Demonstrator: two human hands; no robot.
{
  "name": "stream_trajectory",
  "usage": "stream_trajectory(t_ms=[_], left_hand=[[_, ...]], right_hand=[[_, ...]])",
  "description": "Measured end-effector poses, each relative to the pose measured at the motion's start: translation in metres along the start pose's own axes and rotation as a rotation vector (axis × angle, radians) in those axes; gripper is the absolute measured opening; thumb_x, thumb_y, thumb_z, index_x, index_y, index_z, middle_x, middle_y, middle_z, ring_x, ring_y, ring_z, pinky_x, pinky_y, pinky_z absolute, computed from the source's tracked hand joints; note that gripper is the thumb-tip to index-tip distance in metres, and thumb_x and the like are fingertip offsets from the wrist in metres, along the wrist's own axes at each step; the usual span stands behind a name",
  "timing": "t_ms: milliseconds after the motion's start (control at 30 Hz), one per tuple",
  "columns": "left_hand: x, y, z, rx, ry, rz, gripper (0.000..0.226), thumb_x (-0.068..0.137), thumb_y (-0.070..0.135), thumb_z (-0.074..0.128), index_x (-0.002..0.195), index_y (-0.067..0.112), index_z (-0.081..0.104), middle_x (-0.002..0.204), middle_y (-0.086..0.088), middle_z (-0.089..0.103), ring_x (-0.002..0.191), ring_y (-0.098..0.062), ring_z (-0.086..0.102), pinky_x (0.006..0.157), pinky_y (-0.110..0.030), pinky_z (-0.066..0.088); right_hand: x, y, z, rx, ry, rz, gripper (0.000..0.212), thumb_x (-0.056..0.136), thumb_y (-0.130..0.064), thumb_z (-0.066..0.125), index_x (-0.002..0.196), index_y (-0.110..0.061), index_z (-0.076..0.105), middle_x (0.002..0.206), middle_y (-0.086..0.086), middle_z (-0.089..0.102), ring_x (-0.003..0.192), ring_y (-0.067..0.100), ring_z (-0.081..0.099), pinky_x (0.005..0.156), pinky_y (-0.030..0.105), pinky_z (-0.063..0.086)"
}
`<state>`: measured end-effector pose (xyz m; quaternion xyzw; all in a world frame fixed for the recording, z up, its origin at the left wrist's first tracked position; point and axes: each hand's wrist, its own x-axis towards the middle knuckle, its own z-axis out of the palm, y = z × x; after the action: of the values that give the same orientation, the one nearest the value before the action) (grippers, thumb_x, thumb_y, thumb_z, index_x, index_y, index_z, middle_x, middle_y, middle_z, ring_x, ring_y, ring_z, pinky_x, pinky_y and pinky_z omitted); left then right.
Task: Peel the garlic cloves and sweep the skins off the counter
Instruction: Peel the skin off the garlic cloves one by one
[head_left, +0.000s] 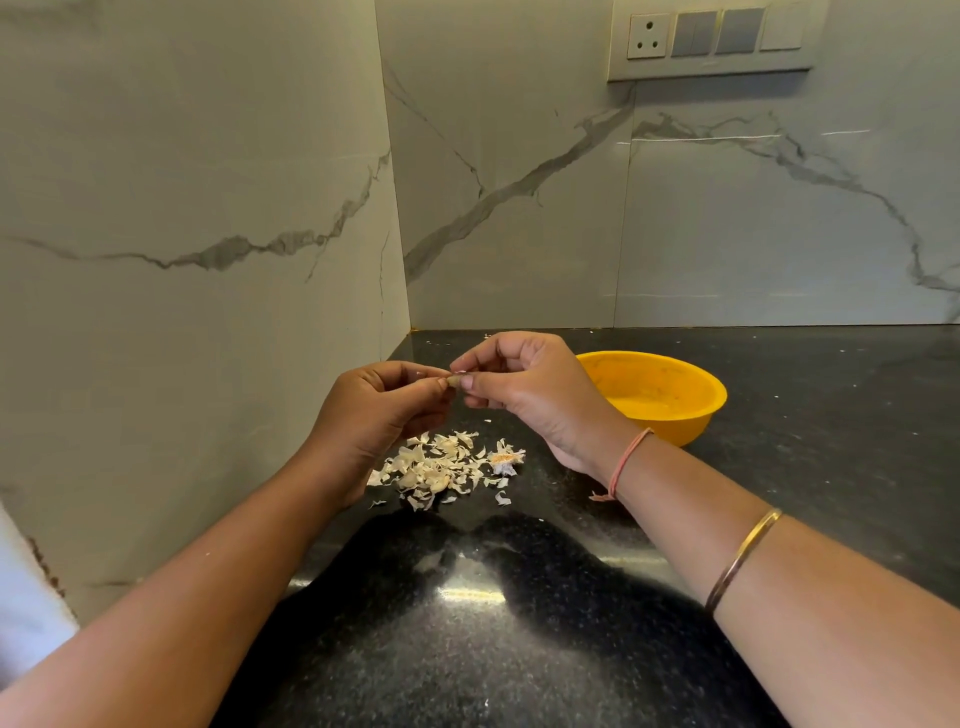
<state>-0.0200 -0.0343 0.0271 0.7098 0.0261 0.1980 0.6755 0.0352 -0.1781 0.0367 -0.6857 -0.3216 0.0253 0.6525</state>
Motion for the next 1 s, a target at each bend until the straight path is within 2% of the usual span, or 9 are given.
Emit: stream_trajectory(t_ms=[200,333,433,533,600,700,800,1000], left_hand=[[0.001,-0.002,0.0,0.052,0.015,0.012,0.006,0.084,0.005,0.063,0.083,0.007,0.069,0.077,-0.012,0.069,0.067,-0.014,0.066,0.062,-0.02,0.055],[0.0,-0.003,0.001,0.077,0.024,0.023,0.008,0.086,0.004,0.062,0.08,0.006,0.067,0.072,-0.009,0.067,0.061,-0.01,0.064,0.059,-0.018,0.054],[0.001,-0.003,0.001,0.105,0.029,0.032,0.009,0.087,0.004,0.06,0.081,0.007,0.067,0.072,-0.009,0.067,0.059,-0.009,0.063,0.058,-0.018,0.054],[0.001,-0.004,0.001,0.123,0.06,0.048,0.01,0.087,0.004,0.06,0.081,0.007,0.066,0.073,-0.009,0.066,0.063,-0.013,0.062,0.062,-0.02,0.057],[0.001,-0.004,0.002,0.135,0.083,0.067,0.009,0.086,0.005,0.061,0.08,0.008,0.066,0.073,-0.008,0.066,0.064,-0.014,0.062,0.065,-0.022,0.057],[0.001,-0.003,0.004,0.165,0.113,0.1,0.01,0.085,0.006,0.063,0.077,0.012,0.066,0.071,-0.006,0.066,0.064,-0.015,0.062,0.065,-0.022,0.056],[0.002,-0.004,0.003,0.21,0.132,0.131,0.012,0.085,0.007,0.063,0.076,0.015,0.066,0.073,-0.006,0.067,0.068,-0.018,0.064,0.069,-0.026,0.057],[0.002,-0.005,0.002,0.256,0.093,0.134,0.009,0.085,0.01,0.064,0.079,0.017,0.067,0.079,-0.008,0.071,0.076,-0.02,0.068,0.075,-0.03,0.057]], right_hand=[[-0.002,-0.001,0.003,-0.007,-0.008,0.003,0.013,0.08,0.007,0.066,0.082,-0.006,0.067,0.082,0.011,0.067,0.067,0.011,0.062,0.067,0.019,0.054],[0.001,0.003,0.003,0.08,-0.03,0.074,0.015,0.081,0.008,0.064,0.08,-0.007,0.066,0.081,0.012,0.066,0.072,0.017,0.061,0.079,0.034,0.052],[0.001,0.004,0.005,0.122,-0.034,0.101,0.017,0.082,0.008,0.062,0.081,-0.009,0.064,0.078,0.011,0.064,0.069,0.016,0.06,0.074,0.031,0.051],[-0.001,0.005,0.009,-0.021,0.038,0.041,0.016,0.083,0.003,0.064,0.082,-0.013,0.065,0.072,0.004,0.065,0.063,0.01,0.061,0.062,0.018,0.052],[-0.001,0.006,0.011,-0.116,0.098,0.001,0.012,0.084,-0.001,0.064,0.085,-0.012,0.069,0.076,0.004,0.068,0.066,0.011,0.065,0.064,0.017,0.053],[0.001,0.006,0.012,-0.064,0.124,0.046,0.01,0.086,-0.001,0.061,0.089,-0.004,0.071,0.085,0.013,0.071,0.076,0.02,0.07,0.076,0.03,0.058],[-0.001,0.006,0.014,0.04,0.095,0.074,0.008,0.085,-0.008,0.066,0.085,-0.003,0.071,0.085,0.019,0.071,0.079,0.025,0.069,0.082,0.041,0.057],[0.0,0.009,0.014,0.0,0.111,0.037,0.005,0.081,-0.006,0.069,0.082,-0.011,0.071,0.086,0.015,0.071,0.086,0.028,0.069,0.081,0.043,0.057]])
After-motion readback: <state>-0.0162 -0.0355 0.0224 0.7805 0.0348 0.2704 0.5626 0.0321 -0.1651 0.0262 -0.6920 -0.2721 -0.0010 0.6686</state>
